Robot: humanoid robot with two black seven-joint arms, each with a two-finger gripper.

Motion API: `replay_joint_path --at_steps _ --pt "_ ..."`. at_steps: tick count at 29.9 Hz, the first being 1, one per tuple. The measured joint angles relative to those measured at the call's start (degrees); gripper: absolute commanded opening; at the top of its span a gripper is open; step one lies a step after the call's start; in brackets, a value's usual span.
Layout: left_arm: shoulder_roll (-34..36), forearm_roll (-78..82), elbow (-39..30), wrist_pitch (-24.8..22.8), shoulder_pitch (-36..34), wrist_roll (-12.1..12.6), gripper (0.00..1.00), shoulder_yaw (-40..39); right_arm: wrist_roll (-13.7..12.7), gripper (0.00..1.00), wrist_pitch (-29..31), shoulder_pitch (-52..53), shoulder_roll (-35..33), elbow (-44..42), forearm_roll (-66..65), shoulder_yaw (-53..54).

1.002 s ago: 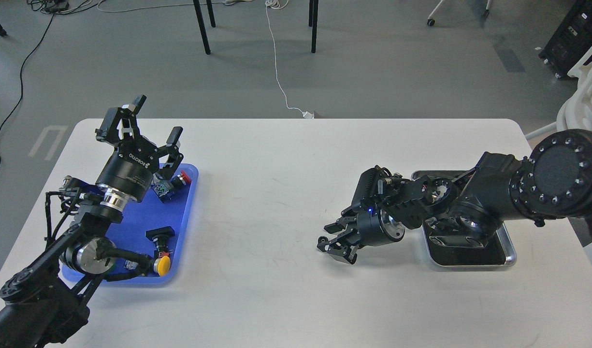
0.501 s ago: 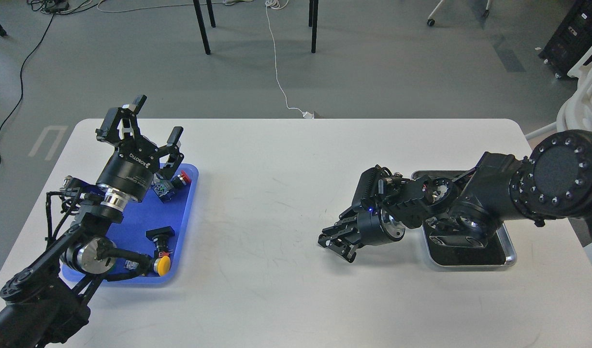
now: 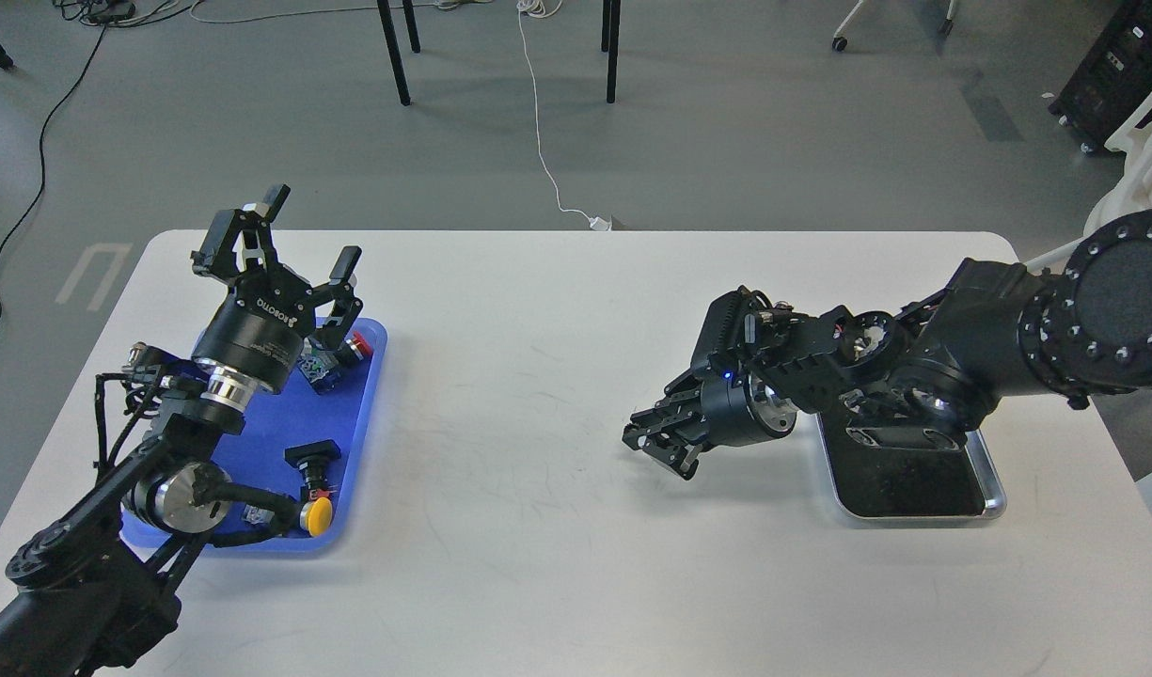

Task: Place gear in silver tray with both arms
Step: 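Close the right gripper on the gear and lift it, then lower the gear into the silver tray and open the right gripper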

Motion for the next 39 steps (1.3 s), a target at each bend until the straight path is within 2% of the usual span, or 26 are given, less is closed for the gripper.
replay_joint_path --at_steps 11,16,20,28,35,37,39 --pt "0.06 0.16 -0.49 -0.08 -0.06 0.00 0.98 0.03 0.01 0.19 -0.02 3.67 -20.29 4.92 -7.54 -0.53" --pt "0.04 0.17 -1.09 -0.11 -0.06 0.00 0.98 0.11 0.00 0.19 0.15 1.42 -29.04 4.87 -11.14 -1.76" --pt "-0.18 0.33 -1.15 -0.17 -0.14 0.00 0.98 0.21 0.00 0.19 0.17 -2.15 -33.38 4.38 -11.87 -2.52" --pt "-0.47 0.52 -1.79 -0.17 -0.14 0.00 0.98 0.44 0.01 0.21 0.17 -8.24 -35.35 2.42 -11.71 -0.49" --pt "-0.09 0.60 -1.94 -0.39 -0.06 0.00 0.98 0.80 0.02 0.25 0.17 -12.08 -33.33 -1.25 -11.55 2.12" --pt "0.15 0.70 -1.94 -1.13 -0.06 0.00 0.98 0.95 0.02 0.32 0.09 -12.49 -32.92 -1.45 -11.51 2.44" --pt "0.29 0.71 -1.94 -1.64 -0.06 0.00 0.98 0.98 0.01 0.49 0.01 -12.63 -32.79 -1.50 -11.50 2.54"
